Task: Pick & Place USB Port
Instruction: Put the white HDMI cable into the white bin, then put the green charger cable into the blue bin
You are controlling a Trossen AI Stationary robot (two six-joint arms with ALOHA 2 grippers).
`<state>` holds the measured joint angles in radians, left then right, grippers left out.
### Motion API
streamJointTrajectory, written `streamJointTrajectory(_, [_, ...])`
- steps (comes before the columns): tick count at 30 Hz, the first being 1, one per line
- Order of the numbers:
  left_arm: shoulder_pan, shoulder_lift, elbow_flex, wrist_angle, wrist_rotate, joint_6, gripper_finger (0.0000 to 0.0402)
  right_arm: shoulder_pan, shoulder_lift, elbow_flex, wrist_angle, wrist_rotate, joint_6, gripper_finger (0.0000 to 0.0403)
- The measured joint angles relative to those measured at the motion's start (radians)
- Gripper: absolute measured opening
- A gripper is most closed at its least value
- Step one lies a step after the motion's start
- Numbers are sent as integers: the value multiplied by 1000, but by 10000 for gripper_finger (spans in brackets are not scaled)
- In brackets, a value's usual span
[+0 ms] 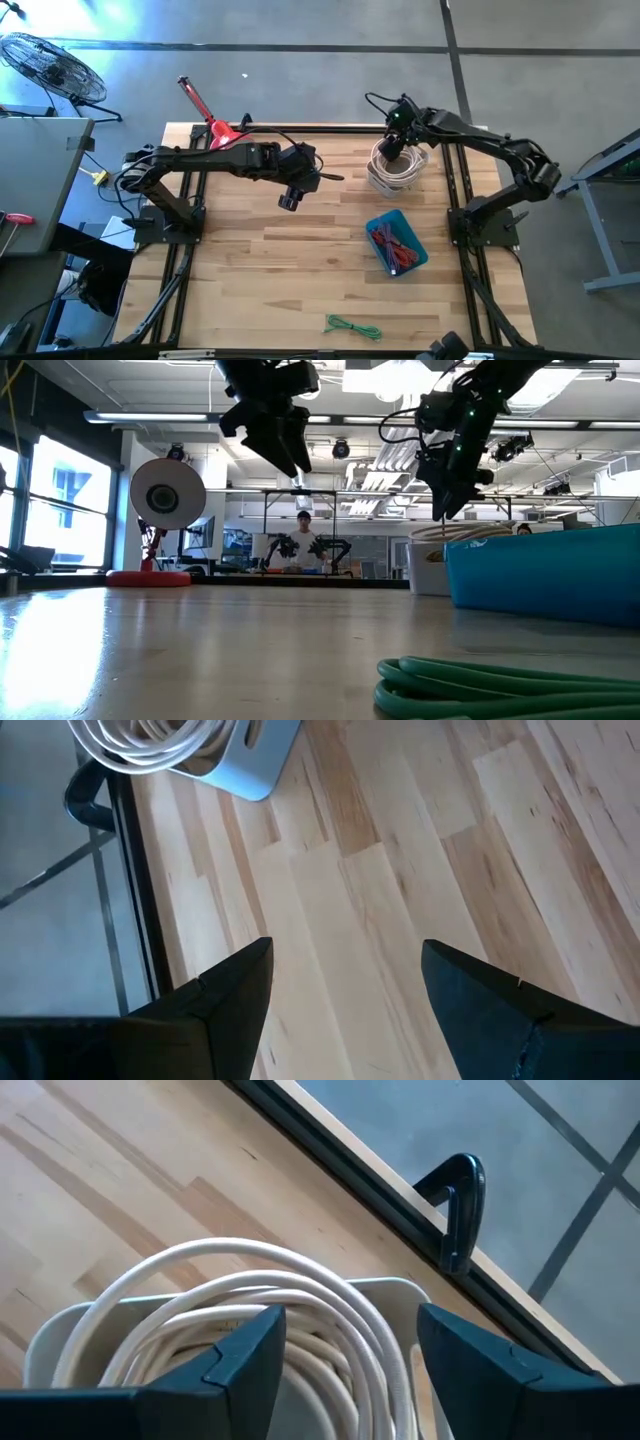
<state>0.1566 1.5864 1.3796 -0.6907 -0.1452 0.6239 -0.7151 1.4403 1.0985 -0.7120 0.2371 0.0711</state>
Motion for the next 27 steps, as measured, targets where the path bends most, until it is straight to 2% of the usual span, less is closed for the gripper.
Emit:
streamJointTrajectory(13, [0,0,0,-24,7,-31,248,-4,111,0,-37,48,26,220])
streamJointTrajectory(17, [0,0,0,-24,43,-35,248,-4,126,0,-51,57,26,220])
streamJointTrajectory(22, [0,0,0,-24,58,-35,248,13,83,0,-51,95,5,220])
streamJointTrajectory(27, [0,0,0,-23,57,-35,248,39,-16,0,-70,10,12,220])
